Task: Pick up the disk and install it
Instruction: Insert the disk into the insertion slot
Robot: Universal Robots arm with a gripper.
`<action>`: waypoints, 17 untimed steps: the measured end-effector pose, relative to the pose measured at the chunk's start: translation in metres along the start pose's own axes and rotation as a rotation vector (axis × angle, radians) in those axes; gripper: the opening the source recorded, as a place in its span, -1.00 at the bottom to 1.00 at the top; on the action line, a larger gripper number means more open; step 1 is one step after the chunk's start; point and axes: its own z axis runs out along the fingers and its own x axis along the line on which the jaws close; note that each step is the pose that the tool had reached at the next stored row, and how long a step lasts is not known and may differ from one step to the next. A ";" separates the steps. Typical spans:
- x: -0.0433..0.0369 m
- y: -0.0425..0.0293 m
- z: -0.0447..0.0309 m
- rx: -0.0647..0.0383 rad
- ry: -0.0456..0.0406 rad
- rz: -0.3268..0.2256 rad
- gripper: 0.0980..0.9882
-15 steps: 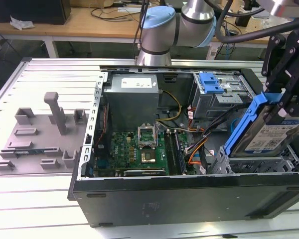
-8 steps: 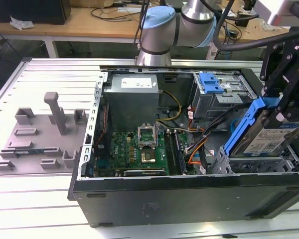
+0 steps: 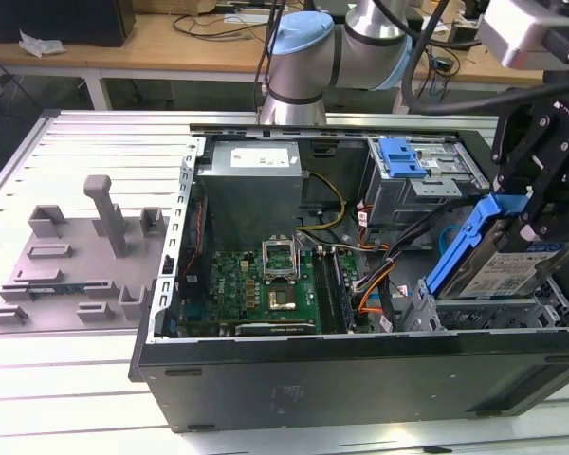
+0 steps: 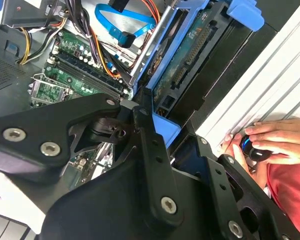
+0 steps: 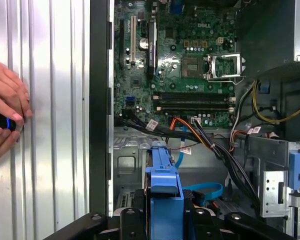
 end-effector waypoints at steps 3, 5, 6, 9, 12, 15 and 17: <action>0.0009 0.0000 0.0033 0.000 0.0001 0.000 -0.40; 0.0014 0.0000 0.0058 0.000 0.0001 0.000 -0.40; 0.0016 0.0000 0.0062 0.000 0.0006 0.000 -0.40; 0.0021 0.0000 0.0075 0.000 0.0003 0.000 -0.24; 0.0021 0.0000 0.0077 0.000 0.0002 0.000 -0.09; 0.0021 0.0000 0.0078 0.000 0.0001 0.000 -0.09; 0.0021 0.0000 0.0078 0.000 0.0001 0.000 -0.09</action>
